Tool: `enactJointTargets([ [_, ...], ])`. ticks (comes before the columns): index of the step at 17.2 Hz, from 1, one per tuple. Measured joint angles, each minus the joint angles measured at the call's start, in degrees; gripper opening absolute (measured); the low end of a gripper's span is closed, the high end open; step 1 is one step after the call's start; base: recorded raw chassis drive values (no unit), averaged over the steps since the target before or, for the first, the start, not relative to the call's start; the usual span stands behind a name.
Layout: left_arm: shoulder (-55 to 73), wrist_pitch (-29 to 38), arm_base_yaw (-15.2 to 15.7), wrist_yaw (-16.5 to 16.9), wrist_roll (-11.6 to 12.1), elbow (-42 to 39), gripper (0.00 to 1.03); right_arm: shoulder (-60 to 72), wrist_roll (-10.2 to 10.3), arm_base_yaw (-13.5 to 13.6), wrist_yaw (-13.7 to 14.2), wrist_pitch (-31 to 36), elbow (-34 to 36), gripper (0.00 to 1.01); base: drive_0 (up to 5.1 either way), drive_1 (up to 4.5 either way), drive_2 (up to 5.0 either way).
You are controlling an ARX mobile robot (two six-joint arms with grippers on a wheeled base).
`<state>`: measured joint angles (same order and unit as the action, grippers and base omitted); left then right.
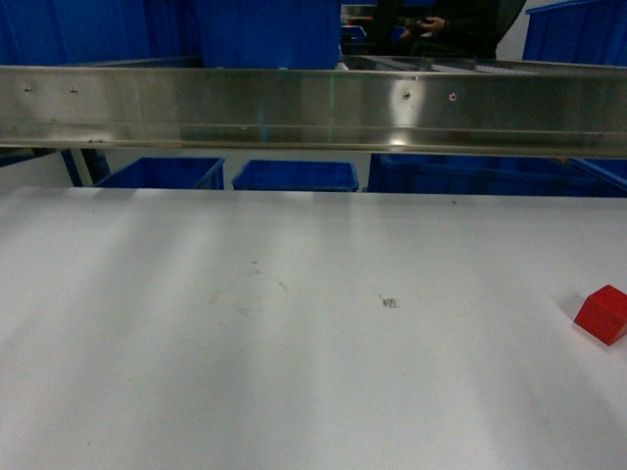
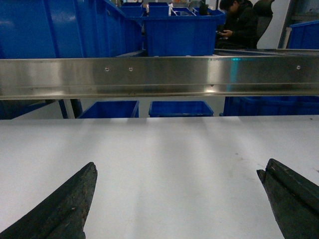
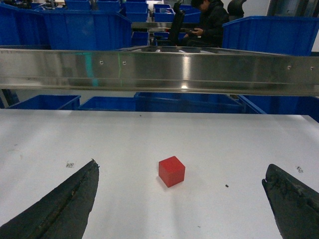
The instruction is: Place magnetic block on left shelf second layer
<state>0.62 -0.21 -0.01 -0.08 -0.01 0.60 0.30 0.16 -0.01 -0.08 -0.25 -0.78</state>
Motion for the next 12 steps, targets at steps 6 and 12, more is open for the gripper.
enactJointTargets([
  [6,0.0,0.0,0.0,0.0,0.0,0.0,0.98,0.0,0.0,0.0,0.02,0.0,0.0,0.98,0.0,0.0,0.0],
  [12,0.0,0.0,0.0,0.0,0.0,0.0,0.98,0.0,-0.02,0.0,0.02,0.0,0.0,0.98,0.0,0.0,0.0],
])
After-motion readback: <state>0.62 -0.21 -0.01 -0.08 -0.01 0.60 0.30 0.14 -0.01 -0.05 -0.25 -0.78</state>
